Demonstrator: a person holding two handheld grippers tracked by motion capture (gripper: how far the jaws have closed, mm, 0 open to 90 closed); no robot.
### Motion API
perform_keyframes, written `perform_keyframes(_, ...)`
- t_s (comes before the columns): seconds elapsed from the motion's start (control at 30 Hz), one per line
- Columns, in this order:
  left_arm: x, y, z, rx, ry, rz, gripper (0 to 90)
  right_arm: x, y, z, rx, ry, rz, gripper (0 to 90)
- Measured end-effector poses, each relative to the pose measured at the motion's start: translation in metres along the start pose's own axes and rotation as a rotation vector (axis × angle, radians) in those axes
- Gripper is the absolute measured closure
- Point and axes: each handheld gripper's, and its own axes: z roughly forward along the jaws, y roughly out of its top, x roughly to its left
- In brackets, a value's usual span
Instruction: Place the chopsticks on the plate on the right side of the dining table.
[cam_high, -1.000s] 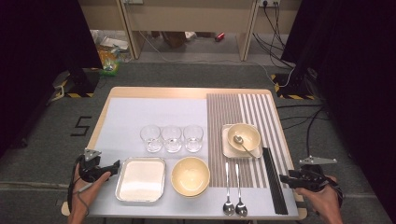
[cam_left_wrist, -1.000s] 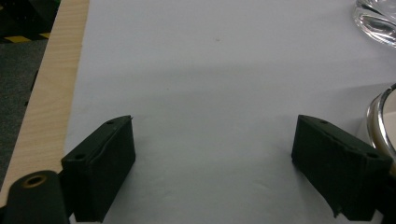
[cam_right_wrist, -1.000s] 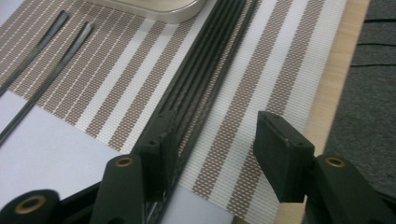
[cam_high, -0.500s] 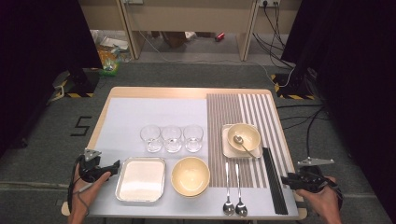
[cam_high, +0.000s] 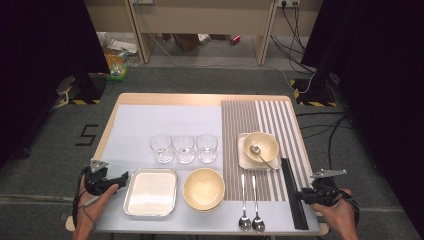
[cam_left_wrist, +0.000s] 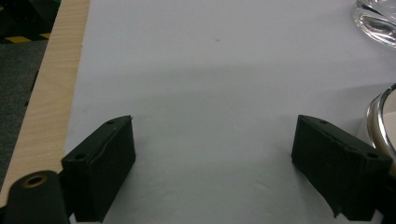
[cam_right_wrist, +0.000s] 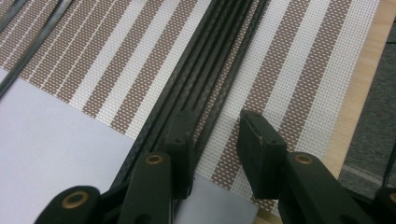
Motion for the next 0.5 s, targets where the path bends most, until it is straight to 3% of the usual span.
perform_keyframes(0.27,0.000,0.000,0.000,-0.003,-0.002,-0.001,12.6,-0.006,0.003,-0.002,0.049,0.000,-0.024,78.5)
perform_keyframes(0.4,0.000,0.000,0.000,-0.003,-0.001,0.000,12.6,-0.016,0.006,-0.003,0.076,0.038,0.004,81.7)
perform_keyframes(0.47,0.000,0.000,0.000,-0.002,-0.001,0.001,12.6,-0.021,0.009,-0.002,0.099,0.034,0.016,83.8)
perform_keyframes(0.5,0.000,0.000,0.000,-0.002,-0.001,0.001,12.6,-0.020,0.010,-0.003,0.114,0.043,0.046,83.9)
